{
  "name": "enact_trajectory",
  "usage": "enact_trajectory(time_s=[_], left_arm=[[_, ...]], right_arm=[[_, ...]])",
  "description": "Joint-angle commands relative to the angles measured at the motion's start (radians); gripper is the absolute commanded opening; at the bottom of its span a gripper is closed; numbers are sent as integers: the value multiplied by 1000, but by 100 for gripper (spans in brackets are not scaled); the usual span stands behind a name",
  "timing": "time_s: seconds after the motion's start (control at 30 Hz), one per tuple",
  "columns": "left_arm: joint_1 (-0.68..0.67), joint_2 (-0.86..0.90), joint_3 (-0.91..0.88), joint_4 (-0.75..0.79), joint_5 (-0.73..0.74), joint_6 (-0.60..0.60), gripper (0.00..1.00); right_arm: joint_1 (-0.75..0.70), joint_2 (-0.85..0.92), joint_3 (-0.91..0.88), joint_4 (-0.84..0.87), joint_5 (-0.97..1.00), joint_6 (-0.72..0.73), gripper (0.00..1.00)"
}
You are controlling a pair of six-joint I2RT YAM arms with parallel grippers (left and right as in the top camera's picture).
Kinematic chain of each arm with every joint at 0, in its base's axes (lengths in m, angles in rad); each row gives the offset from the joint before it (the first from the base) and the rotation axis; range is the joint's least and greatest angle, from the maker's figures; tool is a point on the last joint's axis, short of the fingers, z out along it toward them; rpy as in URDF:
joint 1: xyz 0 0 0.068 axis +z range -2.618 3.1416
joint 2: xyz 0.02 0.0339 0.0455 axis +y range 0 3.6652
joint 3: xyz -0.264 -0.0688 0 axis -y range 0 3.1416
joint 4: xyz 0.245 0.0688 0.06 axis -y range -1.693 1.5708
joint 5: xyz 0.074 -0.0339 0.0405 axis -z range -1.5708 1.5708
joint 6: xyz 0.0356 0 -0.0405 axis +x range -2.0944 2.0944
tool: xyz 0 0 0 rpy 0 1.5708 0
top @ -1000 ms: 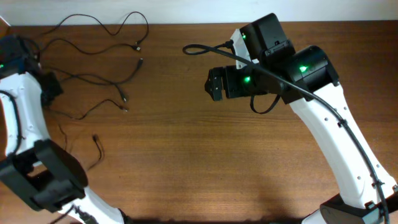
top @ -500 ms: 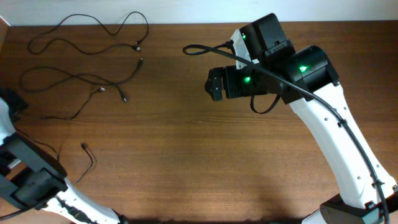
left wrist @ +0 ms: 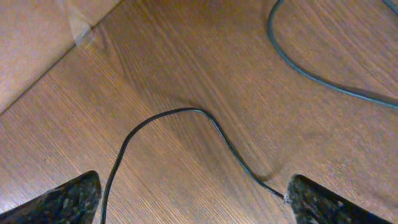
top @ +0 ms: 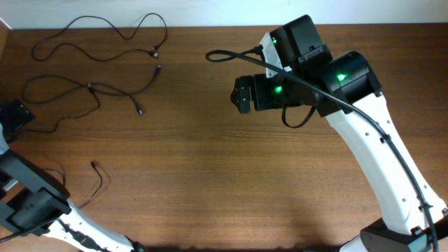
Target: Untangle cables
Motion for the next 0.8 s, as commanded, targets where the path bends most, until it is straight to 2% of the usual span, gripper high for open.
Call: enact_trajectory(time_s=[0.0, 0.03, 0.1, 0.17, 0.33, 0.37, 0.47, 0.57, 0.63, 0.77], left_arm=[[-10, 2, 119, 2, 141, 29, 89], [-15, 1, 146, 6, 231, 29, 84], [-34, 2, 158, 39, 403, 30, 84], [-61, 10, 155, 40, 455, 30, 80], [-156, 54, 132, 27, 451, 54, 66], [-175, 61, 132, 16, 451, 88, 66], [-241, 83, 132, -37, 421, 248, 75], [-304, 99, 132, -86, 245, 356, 81], [-334, 106, 126, -101, 169, 394, 81], [-359, 106, 67, -100, 169, 496, 74]], right_arm=[[5, -8, 0, 2, 13, -6, 98], [5, -8, 0, 2, 13, -6, 98], [5, -8, 0, 2, 13, -6, 98], [5, -8, 0, 2, 13, -5, 99], [5, -8, 0, 2, 13, -5, 98], [5, -8, 0, 2, 13, -6, 98], [5, -8, 0, 2, 13, -6, 98], [5, -8, 0, 2, 13, -6, 98], [5, -8, 0, 2, 13, -6, 98], [5, -8, 0, 2, 13, -5, 98]])
